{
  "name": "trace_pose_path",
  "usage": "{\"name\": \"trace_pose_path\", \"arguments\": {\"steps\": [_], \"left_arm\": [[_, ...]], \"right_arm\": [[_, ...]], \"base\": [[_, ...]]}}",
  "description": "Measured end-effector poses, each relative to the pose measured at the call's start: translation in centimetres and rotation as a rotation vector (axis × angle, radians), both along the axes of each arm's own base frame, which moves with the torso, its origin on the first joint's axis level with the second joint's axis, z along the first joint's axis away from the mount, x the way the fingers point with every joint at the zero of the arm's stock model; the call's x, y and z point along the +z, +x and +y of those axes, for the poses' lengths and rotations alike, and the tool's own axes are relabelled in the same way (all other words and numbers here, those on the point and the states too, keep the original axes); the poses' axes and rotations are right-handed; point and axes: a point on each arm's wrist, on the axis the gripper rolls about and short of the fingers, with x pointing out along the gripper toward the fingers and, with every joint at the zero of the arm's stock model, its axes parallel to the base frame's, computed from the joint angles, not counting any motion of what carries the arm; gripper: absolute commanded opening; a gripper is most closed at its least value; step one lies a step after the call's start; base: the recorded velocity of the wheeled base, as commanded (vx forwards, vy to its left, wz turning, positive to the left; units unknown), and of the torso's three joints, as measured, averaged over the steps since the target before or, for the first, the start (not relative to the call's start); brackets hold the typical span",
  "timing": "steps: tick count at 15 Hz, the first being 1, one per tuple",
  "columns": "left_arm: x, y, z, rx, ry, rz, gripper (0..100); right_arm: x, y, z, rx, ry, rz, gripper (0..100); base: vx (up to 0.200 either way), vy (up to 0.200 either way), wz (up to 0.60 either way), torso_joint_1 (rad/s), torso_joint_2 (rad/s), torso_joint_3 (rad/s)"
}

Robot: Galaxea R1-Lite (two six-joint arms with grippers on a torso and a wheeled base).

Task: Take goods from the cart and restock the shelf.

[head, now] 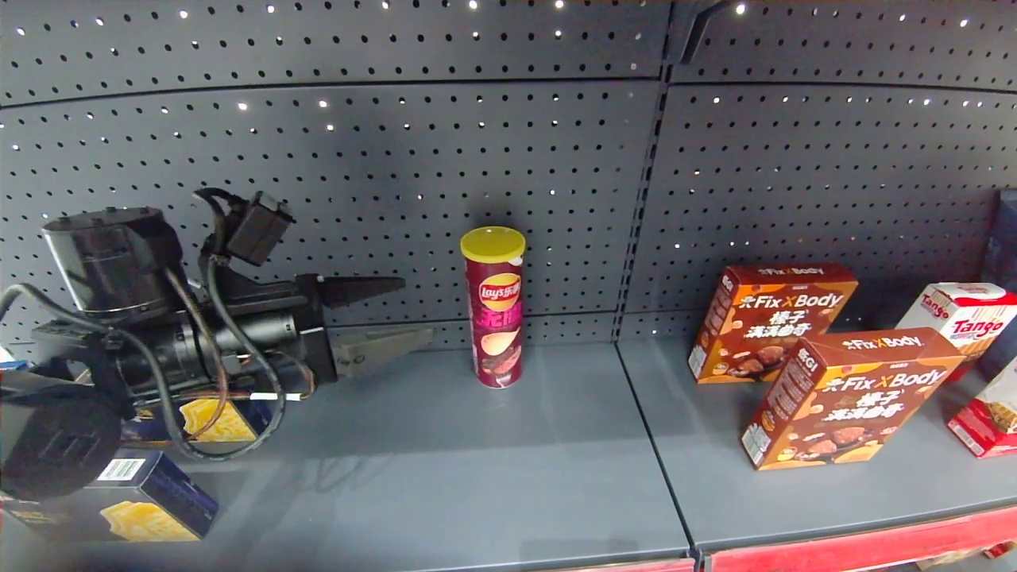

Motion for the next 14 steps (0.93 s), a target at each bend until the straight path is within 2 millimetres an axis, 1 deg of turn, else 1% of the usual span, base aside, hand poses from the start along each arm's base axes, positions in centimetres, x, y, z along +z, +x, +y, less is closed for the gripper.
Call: {"name": "trace_pose_path", "arguments": {"steps": [3,5,9,11,14], "left_arm": [[-1.5,2.6,-0.2,-0.013,-0.001,0.012,100],[-2.1,4.2,-0.5,-0.039,-0.011,-0.024,100],[-2.9,7.1,-1.0,-0.05,-0.02,-0.032,100],[-3.3,8.0,-1.3,-0.061,-0.02,-0.029,100],[-4.1,8.6,-1.6,-0.095,-0.022,-0.016,100]], "right_arm": [[0.0,0.0,0.0,0.0,0.0,0.004,0],[-0.1,0.1,0.0,0.002,0.002,0.006,0],[-0.2,0.1,0.0,0.001,0.002,0.013,0],[-0.4,0.1,0.0,0.0,0.0,0.031,0],[-0.5,0.0,0.0,0.002,0.0,0.036,0]], "base": [[0.0,0.0,0.0,0.0,0.0,0.0],[0.0,0.0,0.0,0.0,0.0,0.0],[0.0,0.0,0.0,0.0,0.0,0.0],[0.0,0.0,0.0,0.0,0.0,0.0],[0.0,0.0,0.0,0.0,0.0,0.0]]}}
